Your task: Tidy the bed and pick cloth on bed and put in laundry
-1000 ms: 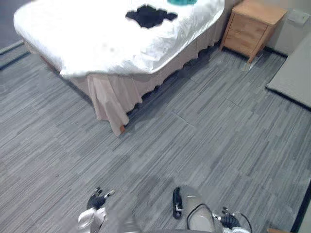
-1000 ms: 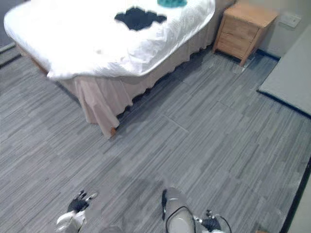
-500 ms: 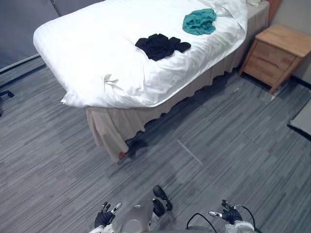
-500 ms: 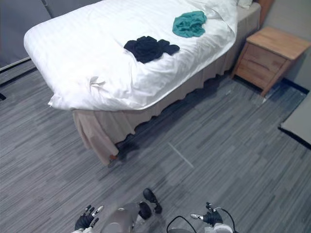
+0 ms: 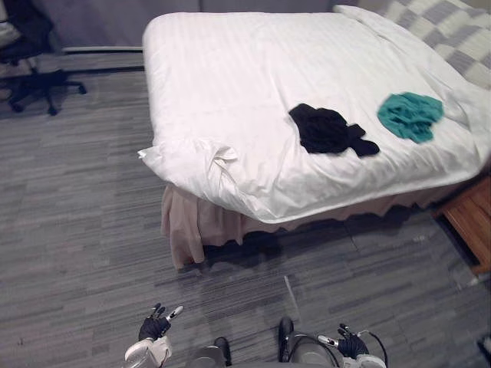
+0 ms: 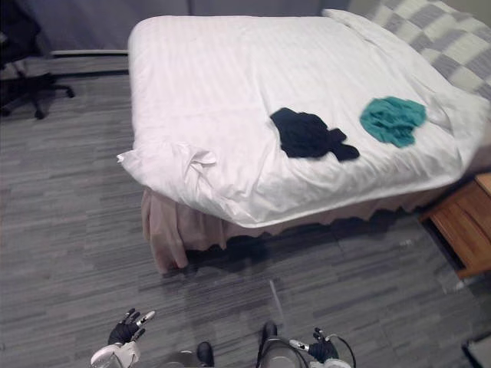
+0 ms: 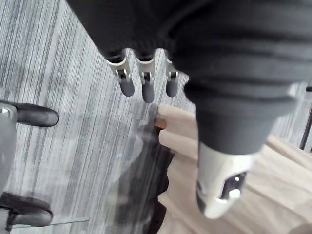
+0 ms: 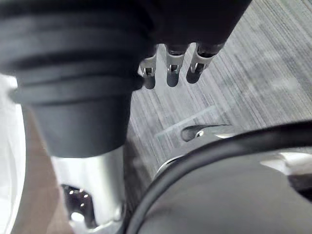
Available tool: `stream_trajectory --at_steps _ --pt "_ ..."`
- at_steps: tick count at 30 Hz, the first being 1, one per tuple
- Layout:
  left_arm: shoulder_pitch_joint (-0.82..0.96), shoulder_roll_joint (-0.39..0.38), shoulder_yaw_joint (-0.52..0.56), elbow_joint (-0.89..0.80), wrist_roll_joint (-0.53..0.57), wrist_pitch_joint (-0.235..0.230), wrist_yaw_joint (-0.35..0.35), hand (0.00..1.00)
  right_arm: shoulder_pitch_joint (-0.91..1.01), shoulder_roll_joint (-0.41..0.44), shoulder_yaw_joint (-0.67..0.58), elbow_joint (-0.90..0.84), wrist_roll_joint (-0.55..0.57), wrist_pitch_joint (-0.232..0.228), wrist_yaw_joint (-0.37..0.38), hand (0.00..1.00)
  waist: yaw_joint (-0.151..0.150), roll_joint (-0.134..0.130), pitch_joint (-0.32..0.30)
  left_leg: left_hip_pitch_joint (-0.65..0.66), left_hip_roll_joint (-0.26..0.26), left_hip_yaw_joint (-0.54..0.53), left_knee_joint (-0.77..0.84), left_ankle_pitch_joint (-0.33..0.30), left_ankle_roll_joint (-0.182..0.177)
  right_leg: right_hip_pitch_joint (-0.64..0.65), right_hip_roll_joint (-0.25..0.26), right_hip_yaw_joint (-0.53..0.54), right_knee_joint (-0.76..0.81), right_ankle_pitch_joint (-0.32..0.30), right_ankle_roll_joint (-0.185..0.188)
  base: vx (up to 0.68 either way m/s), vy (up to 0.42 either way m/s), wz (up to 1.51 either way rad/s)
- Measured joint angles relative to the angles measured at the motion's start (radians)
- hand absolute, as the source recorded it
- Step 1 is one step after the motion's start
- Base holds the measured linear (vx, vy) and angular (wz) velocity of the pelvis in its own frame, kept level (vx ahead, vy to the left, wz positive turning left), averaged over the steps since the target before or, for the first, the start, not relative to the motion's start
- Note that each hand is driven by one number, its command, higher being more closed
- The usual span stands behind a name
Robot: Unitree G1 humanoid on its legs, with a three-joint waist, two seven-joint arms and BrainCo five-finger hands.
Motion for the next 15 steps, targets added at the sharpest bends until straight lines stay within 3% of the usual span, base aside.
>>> stream_trajectory --at_steps 2,4,6,7,8,9,12,15 --pt "-0.011 -0.011 0.01 -0.011 0.0 -0.002 -0.006 0.0 0.006 0.005 0.004 -0.002 0.002 0.016 -0.005 0.0 0.001 0.001 0.013 -0.092 0.08 0.037 0.287 0.067 0.033 0.081 0.006 -0.015 -0.015 -0.03 -0.02 0.33 -0.271 0.26" --pt "0.009 -0.014 0.005 -0.011 0.0 -0.013 -0.007 0.0 0.007 0.009 0.004 -0.001 0.002 0.02 -0.006 0.0 0.004 0.004 0.012 -0.116 0.111 0.056 0.371 0.057 0.029 0.146 0.007 -0.014 -0.041 -0.044 -0.026 0.29 -0.145 -0.22" --pt "0.012 -0.013 -0.022 -0.012 0.0 -0.043 -0.007 0.0 -0.006 0.008 0.001 0.001 0.001 0.014 -0.005 0.0 0.007 0.008 0.01 -0.115 0.085 0.064 0.22 0.051 0.027 0.175 0.004 0.018 -0.072 -0.047 -0.027 0.24 -0.017 -0.55" --pt "0.004 -0.013 -0.033 -0.02 -0.003 -0.06 -0.005 0.0 -0.014 0.008 -0.006 0.001 0.0 0.008 -0.005 0.0 0.008 0.008 0.009 -0.114 0.054 0.057 0.072 0.065 0.039 0.175 -0.004 0.043 -0.074 -0.046 -0.025 0.35 0.109 -0.59" --pt "-0.012 -0.012 -0.059 -0.067 -0.002 -0.08 -0.001 0.0 -0.016 -0.001 -0.038 0.002 -0.001 0.001 -0.007 0.0 0.004 0.02 0.003 -0.108 0.001 0.035 -0.157 0.176 0.07 0.162 -0.009 0.06 -0.071 -0.052 -0.009 0.4 0.158 -0.58" --pt "-0.039 0.005 -0.081 -0.12 -0.002 -0.096 0.008 0.0 -0.01 -0.004 -0.059 0.015 -0.006 0.0 -0.014 0.0 0.001 0.024 0.001 -0.082 -0.022 0.033 -0.233 0.248 0.005 0.159 -0.015 0.076 -0.059 -0.067 0.014 0.33 0.15 -0.28" --pt "-0.12 0.109 -0.139 -0.268 -0.003 -0.137 0.046 0.0 0.023 -0.001 -0.055 0.035 -0.015 -0.002 -0.023 0.0 -0.011 -0.007 -0.011 -0.057 -0.071 0.034 -0.302 0.252 0.007 0.161 -0.058 0.061 -0.067 -0.078 0.038 0.17 0.104 0.08" --pt "-0.18 0.199 -0.149 -0.351 -0.006 -0.151 0.065 0.0 0.046 -0.001 -0.055 0.056 -0.017 -0.013 -0.049 0.0 -0.029 -0.011 -0.013 -0.031 -0.099 0.03 -0.356 0.266 0.016 0.177 -0.077 0.04 -0.078 -0.079 0.041 0.11 0.067 0.14"
